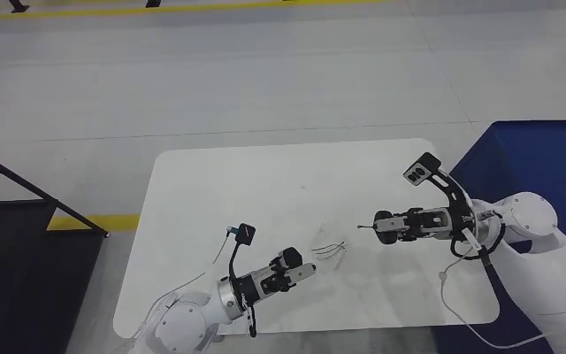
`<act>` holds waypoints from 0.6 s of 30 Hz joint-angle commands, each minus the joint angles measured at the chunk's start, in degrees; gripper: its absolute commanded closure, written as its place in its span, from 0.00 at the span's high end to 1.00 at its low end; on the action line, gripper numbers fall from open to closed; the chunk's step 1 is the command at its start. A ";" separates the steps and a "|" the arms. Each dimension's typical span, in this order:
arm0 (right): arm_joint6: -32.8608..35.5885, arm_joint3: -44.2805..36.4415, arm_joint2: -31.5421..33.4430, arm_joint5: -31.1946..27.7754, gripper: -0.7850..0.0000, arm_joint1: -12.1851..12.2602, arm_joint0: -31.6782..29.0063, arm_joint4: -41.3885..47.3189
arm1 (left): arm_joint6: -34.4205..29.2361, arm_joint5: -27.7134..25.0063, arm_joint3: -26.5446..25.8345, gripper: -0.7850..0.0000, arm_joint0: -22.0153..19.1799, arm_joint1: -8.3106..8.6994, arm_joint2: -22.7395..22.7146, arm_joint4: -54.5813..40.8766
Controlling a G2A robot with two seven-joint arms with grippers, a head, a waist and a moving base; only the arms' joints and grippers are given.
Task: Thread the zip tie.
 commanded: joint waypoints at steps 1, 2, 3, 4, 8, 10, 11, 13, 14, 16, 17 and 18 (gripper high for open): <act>-0.19 -0.02 -0.06 0.00 0.00 -0.01 0.02 -0.15 | -0.17 -0.94 -0.13 1.00 -0.03 0.00 0.03 -0.28; -0.19 -0.02 -0.06 0.00 0.00 -0.01 0.02 -0.15 | -0.17 -0.94 -0.13 1.00 -0.03 0.00 0.03 -0.28; -0.19 -0.02 -0.06 0.00 0.00 -0.01 0.02 -0.15 | -0.17 -0.94 -0.13 1.00 -0.03 0.00 0.03 -0.28; -0.59 -0.11 -0.04 -0.11 0.00 -0.03 -0.03 -0.11 | -0.17 -0.94 -0.13 1.00 -0.03 0.00 0.03 -0.28; -2.82 -6.70 -1.75 -1.30 0.00 -0.72 0.14 2.90 | -0.17 -0.94 -0.13 1.00 -0.03 0.00 0.03 -0.28; -5.58 -10.88 -2.26 -0.41 0.00 -1.05 1.48 4.10 | -0.17 -0.94 -0.13 1.00 -0.03 0.00 0.03 -0.28; -7.21 -13.02 -2.68 0.34 0.00 -1.20 2.37 3.92 | -0.17 -0.94 -0.13 1.00 -0.03 0.00 0.03 -0.28; -10.82 -18.06 -4.37 2.41 0.00 -1.65 4.64 4.50 | -0.17 -0.94 -0.13 1.00 -0.03 0.00 0.03 -0.28; -12.70 -19.99 -5.53 3.80 0.00 -1.93 5.82 5.24 | -0.17 -0.94 -0.13 1.00 -0.03 0.00 0.03 -0.28; -16.68 -23.72 -8.27 6.72 0.00 -2.55 8.99 5.70 | -0.17 -0.94 -0.13 1.00 -0.03 0.00 0.03 -0.28; -18.50 -25.41 -10.01 8.28 0.00 -2.92 10.77 5.89 | -0.17 -0.94 -0.13 1.00 -0.03 0.00 0.03 -0.28; -20.09 -26.92 -11.77 9.25 0.00 -3.36 12.62 6.96 | -0.17 -0.94 -0.13 1.00 -0.03 0.00 0.03 -0.28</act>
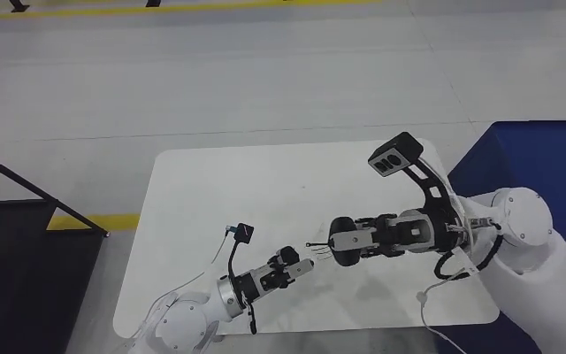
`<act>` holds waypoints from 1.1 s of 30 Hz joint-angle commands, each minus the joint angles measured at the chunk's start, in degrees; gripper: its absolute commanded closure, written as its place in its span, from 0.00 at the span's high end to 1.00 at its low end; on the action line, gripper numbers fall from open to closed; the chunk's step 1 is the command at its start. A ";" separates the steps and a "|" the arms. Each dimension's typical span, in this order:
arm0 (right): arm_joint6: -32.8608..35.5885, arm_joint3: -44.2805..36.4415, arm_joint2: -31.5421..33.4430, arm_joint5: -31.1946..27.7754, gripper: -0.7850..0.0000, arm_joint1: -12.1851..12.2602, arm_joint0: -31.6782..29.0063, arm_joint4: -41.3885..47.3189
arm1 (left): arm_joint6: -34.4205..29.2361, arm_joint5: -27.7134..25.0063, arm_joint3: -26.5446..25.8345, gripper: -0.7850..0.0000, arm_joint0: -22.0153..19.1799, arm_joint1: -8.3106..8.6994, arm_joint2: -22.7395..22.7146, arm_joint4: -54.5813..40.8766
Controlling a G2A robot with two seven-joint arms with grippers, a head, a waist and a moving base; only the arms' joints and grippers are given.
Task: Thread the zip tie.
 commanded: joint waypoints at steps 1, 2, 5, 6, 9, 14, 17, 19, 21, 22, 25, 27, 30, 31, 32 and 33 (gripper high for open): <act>-3.36 -2.63 -3.58 2.27 0.00 -0.83 3.96 1.59 | 0.00 0.00 0.00 1.00 0.00 0.00 0.00 0.00; -4.64 -3.95 -5.23 3.25 0.00 -1.27 5.96 1.97 | 0.00 0.00 0.00 1.00 0.00 0.00 0.00 0.00; -8.52 -5.20 -9.22 4.81 0.00 -2.59 10.43 4.90 | 0.00 0.00 0.00 1.00 0.00 0.00 0.00 0.00; -8.52 -5.20 -9.22 4.81 0.00 -2.59 10.43 4.90 | 0.00 0.00 0.00 1.00 0.00 0.00 0.00 0.00; -8.52 -5.20 -9.22 4.81 0.00 -2.59 10.43 4.90 | 0.00 0.00 0.00 1.00 0.00 0.00 0.00 0.00; -8.67 -5.47 -9.15 4.42 0.00 -2.61 10.37 4.69 | 0.00 0.00 0.00 1.00 0.00 0.00 0.00 0.00; -10.32 -8.17 -7.08 -0.07 0.00 -2.56 9.65 -1.31 | 0.00 0.00 0.00 1.00 0.00 0.00 0.00 0.00; -12.43 -10.03 -3.15 -5.32 0.00 -2.27 9.03 -8.78 | 0.00 0.00 0.00 1.00 0.00 0.00 0.00 0.00; -15.21 -11.11 1.50 -12.50 0.00 -2.14 6.39 -11.03 | 0.00 0.00 0.00 1.00 0.00 0.00 0.00 0.00; -15.95 -11.75 4.18 -15.49 0.00 -2.02 4.95 -12.11 | 0.00 0.00 0.00 1.00 0.00 0.00 0.00 0.00; -15.70 -13.07 11.72 -18.33 0.00 -1.47 0.36 -17.38 | 0.00 0.00 0.00 1.00 0.00 0.00 0.00 0.00; -13.03 -13.07 15.07 -20.21 0.00 -1.16 -0.85 -22.23 | 0.00 0.00 0.00 1.00 0.00 0.00 0.00 0.00; -10.76 -13.07 17.41 -23.56 0.00 -0.94 -0.94 -29.70 | 0.00 0.00 0.00 1.00 0.00 0.00 0.00 0.00; -10.57 -13.07 17.47 -24.10 0.00 -0.92 -0.85 -31.88 | 0.00 0.00 0.00 1.00 0.00 0.00 0.00 0.00; -10.72 -13.07 17.52 -24.79 0.00 -0.91 -0.54 -34.42 | 0.00 0.00 0.00 1.00 0.00 0.00 0.00 0.00; -10.92 -13.07 16.81 -25.67 0.00 -0.96 -0.44 -35.45 | 0.00 0.00 0.00 1.00 0.00 0.00 0.00 0.00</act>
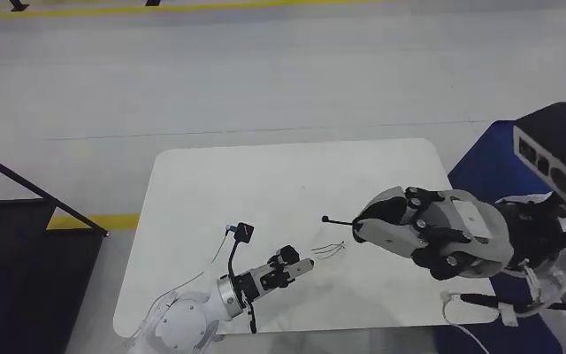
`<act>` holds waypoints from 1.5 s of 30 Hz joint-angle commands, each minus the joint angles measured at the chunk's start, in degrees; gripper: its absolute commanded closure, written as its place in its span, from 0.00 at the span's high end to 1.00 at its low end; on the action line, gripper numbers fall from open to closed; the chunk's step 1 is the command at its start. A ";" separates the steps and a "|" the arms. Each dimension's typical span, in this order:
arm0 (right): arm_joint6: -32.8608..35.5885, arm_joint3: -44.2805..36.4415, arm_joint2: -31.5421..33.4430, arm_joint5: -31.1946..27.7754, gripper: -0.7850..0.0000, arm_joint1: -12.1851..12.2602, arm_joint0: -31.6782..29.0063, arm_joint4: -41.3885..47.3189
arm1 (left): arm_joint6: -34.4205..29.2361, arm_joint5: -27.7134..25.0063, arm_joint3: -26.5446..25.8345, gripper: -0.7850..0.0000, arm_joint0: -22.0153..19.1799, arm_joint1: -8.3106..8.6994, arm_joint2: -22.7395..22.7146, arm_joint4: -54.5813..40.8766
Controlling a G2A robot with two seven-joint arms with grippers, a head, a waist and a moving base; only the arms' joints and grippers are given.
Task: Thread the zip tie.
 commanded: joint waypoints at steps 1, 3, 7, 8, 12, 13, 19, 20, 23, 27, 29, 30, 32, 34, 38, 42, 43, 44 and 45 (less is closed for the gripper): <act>-0.73 0.00 -1.25 -1.58 0.00 -0.12 0.36 -2.39 | 0.00 0.00 0.00 1.00 0.00 0.00 0.00 0.00; -1.10 0.00 -2.92 -2.77 0.00 -0.25 0.73 -3.04 | 0.00 0.00 0.00 1.00 0.00 0.00 0.00 0.00; 1.51 0.00 -7.75 -1.69 0.00 -0.47 1.91 0.59 | 0.00 0.00 0.00 1.00 0.00 0.00 0.00 0.00; 2.86 0.00 -9.03 -0.12 0.00 -0.50 2.37 2.89 | 0.00 0.00 0.00 1.00 0.00 0.00 0.00 0.00; 12.91 0.00 -16.13 21.11 0.00 -0.50 4.59 21.99 | 0.00 0.00 0.00 1.00 0.00 0.00 0.00 0.00; 13.89 0.00 -16.33 25.59 0.00 -0.51 6.31 24.27 | 0.00 0.00 0.00 1.00 0.00 0.00 0.00 0.00; 9.31 0.59 -16.99 37.07 0.00 -1.28 9.31 41.22 | 0.00 0.00 0.00 1.00 0.00 0.00 0.00 0.00; 8.64 0.60 -16.95 37.64 0.00 -1.37 9.47 42.72 | 0.00 0.00 0.00 1.00 0.00 0.00 0.00 0.00; 7.99 1.91 -17.82 39.95 0.00 -1.61 9.03 46.97 | 0.00 0.00 0.00 1.00 0.00 0.00 0.00 0.00; 6.76 3.90 -19.59 41.06 0.00 -2.23 8.32 54.82 | 0.00 0.00 0.00 1.00 0.00 0.00 0.00 0.00; 5.88 4.07 -20.13 40.91 0.00 -2.49 8.12 56.32 | 0.00 0.00 0.00 1.00 0.00 0.00 0.00 0.00; 5.43 4.06 -20.35 41.03 0.00 -2.57 7.93 56.52 | 0.00 0.00 0.00 1.00 0.00 0.00 0.00 0.00; 4.53 4.05 -20.69 40.87 0.00 -2.75 7.21 57.60 | 0.00 0.00 0.00 1.00 0.00 0.00 0.00 0.00; 4.18 4.35 -21.02 40.59 0.00 -2.98 6.64 59.28 | 0.00 0.00 0.00 1.00 0.00 0.00 0.00 0.00; 3.29 4.10 -21.50 38.58 0.00 -3.61 6.56 62.78 | 0.00 0.00 0.00 1.00 0.00 0.00 0.00 0.00; 0.97 0.39 -18.90 29.12 0.00 -3.70 6.85 47.06 | 0.00 0.00 0.00 1.00 0.00 0.00 0.00 0.00; 0.65 0.00 -18.39 26.65 0.00 -3.76 6.35 45.01 | 0.00 0.00 0.00 1.00 0.00 0.00 0.00 0.00; 0.98 0.00 -18.20 24.55 0.00 -3.85 5.86 44.20 | 0.00 0.00 0.00 1.00 0.00 0.00 0.00 0.00; 1.16 0.00 -18.02 22.70 0.00 -3.97 5.43 44.00 | 0.00 0.00 0.00 1.00 0.00 0.00 0.00 0.00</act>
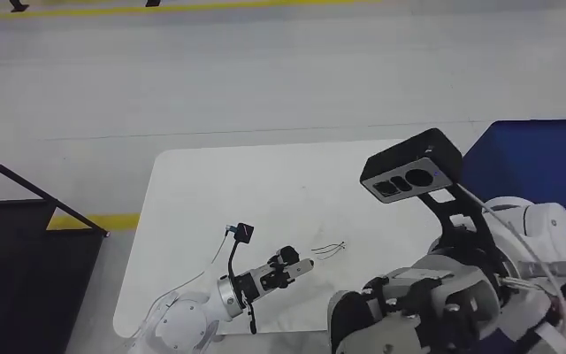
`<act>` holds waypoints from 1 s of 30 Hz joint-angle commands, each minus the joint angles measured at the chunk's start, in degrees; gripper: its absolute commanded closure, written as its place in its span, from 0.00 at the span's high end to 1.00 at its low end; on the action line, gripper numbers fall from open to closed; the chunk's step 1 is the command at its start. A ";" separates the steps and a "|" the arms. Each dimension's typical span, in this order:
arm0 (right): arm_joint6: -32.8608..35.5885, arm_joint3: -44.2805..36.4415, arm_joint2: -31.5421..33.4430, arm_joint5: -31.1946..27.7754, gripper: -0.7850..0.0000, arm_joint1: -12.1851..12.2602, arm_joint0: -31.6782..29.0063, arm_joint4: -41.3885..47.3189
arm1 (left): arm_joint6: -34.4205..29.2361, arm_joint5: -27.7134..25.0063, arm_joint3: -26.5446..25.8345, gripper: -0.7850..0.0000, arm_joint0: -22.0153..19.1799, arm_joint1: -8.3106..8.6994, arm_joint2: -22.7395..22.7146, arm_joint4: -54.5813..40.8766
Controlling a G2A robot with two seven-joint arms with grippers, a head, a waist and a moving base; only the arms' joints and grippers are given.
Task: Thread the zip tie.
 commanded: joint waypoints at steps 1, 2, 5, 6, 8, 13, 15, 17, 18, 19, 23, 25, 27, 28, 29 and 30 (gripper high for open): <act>-0.15 0.09 0.81 -5.10 0.00 -0.27 -0.56 -1.62 | 0.00 0.00 0.00 1.00 0.00 0.00 0.00 0.00; -0.50 0.09 1.31 -6.80 0.00 -0.36 -0.80 -2.72 | 0.00 0.00 0.00 1.00 0.00 0.00 0.00 0.00; -0.59 0.09 2.73 -10.52 0.00 -0.55 -1.27 -5.64 | 0.00 0.00 0.00 1.00 0.00 0.00 0.00 0.00; -0.54 0.09 3.05 -11.07 0.00 -0.61 -1.43 -5.79 | 0.00 0.00 0.00 1.00 0.00 0.00 0.00 0.00; -0.33 0.09 3.46 -11.42 0.00 -0.71 -1.79 -5.81 | 0.00 0.00 0.00 1.00 0.00 0.00 0.00 0.00; -2.01 0.09 5.98 -13.15 0.00 -0.86 -2.05 -10.48 | 0.00 0.00 0.00 1.00 0.00 0.00 0.00 0.00; -3.90 0.09 8.93 -14.61 0.00 -0.67 -1.20 -20.72 | 0.00 0.00 0.00 1.00 0.00 0.00 0.00 0.00; -5.64 0.09 11.27 -17.41 0.00 -0.53 -0.19 -32.19 | 0.00 0.00 0.00 1.00 0.00 0.00 0.00 0.00; -6.19 0.09 11.70 -18.58 0.00 -0.49 0.08 -37.23 | 0.00 0.00 0.00 1.00 0.00 0.00 0.00 0.00; -6.76 0.09 11.24 -19.80 0.00 -0.56 0.01 -39.49 | 0.00 0.00 0.00 1.00 0.00 0.00 0.00 0.00; -5.17 0.09 8.35 -22.12 0.00 -0.70 0.93 -45.36 | 0.00 0.00 0.00 1.00 0.00 0.00 0.00 0.00; -0.89 0.09 5.14 -19.69 0.00 -0.72 1.48 -43.28 | 0.00 0.00 0.00 1.00 0.00 0.00 0.00 0.00; 1.88 0.09 2.82 -15.43 0.00 -0.81 2.59 -39.04 | 0.00 0.00 0.00 1.00 0.00 0.00 0.00 0.00; 4.05 0.09 1.23 -12.46 0.00 -0.88 3.02 -35.41 | 0.00 0.00 0.00 1.00 0.00 0.00 0.00 0.00; 4.99 0.09 0.13 -10.93 0.00 -1.05 3.67 -31.12 | 0.00 0.00 0.00 1.00 0.00 0.00 0.00 0.00; 6.32 0.09 -0.72 -7.92 0.00 -1.11 4.18 -27.97 | 0.00 0.00 0.00 1.00 0.00 0.00 0.00 0.00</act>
